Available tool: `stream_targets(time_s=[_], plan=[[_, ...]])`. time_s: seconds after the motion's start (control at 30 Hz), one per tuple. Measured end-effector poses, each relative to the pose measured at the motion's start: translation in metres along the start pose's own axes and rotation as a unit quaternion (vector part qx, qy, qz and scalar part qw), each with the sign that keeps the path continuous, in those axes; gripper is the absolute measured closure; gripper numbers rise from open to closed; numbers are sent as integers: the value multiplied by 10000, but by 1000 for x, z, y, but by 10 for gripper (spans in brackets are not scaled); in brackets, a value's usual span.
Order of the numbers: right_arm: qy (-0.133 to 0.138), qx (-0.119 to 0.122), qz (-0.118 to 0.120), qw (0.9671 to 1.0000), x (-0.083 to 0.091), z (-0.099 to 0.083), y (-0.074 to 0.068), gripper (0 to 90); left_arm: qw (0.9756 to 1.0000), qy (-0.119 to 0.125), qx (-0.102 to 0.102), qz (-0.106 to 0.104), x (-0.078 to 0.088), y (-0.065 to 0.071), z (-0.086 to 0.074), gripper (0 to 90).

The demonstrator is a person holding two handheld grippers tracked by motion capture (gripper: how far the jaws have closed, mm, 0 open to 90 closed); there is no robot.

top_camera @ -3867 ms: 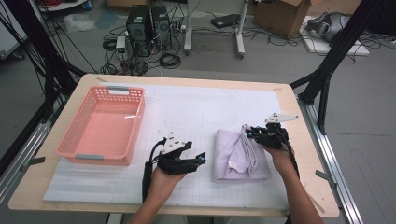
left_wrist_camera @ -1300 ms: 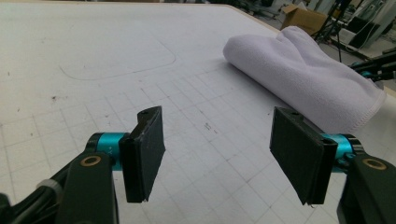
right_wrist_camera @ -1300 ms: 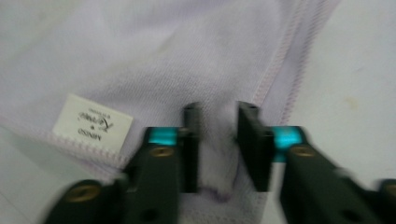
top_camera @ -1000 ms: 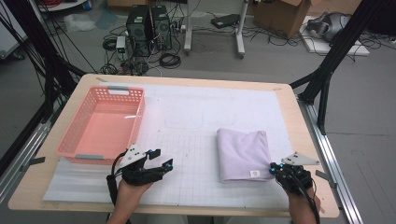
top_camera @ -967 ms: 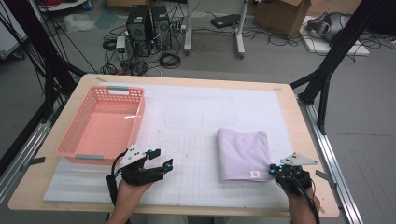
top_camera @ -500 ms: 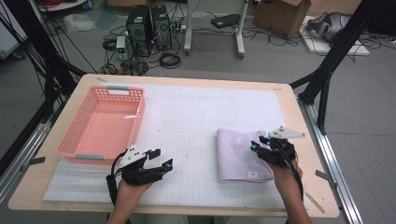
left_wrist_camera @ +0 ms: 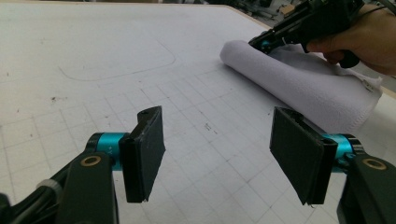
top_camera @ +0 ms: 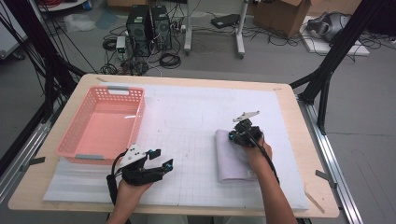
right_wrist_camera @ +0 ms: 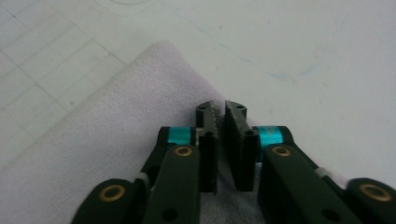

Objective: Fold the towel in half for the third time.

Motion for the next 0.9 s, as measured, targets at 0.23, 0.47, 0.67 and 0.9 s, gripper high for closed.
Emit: stream_targets(time_s=[0.23, 0.47, 0.67, 0.9], plan=[[574, -217, 200, 9979, -4, 11, -8, 622, 10000, -30, 1, -17, -1, 0, -1, 354], [701, -170, -633, 9954, 29, -2, 25, 812, 10000, 8, 8, -35, -1, 1, 0, 353], [399, -478, -1065, 9924, 24, -33, 49, 812, 10000, 43, 16, -39, 0, 1, 0, 351], [1030, -809, -1160, 9846, 55, -34, 60, 668, 10000, 49, 7, -54, 0, 1, 0, 349]])
Point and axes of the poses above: each handheld gripper's, and its own axes: x roughly backward along the jaws, z roughly out of its top, y roughly to its right, the point moved 4 cm from there along -x, roughly forward along the jaws, and after that the axes turned 12 degrees about y, right-handed, at the moved point
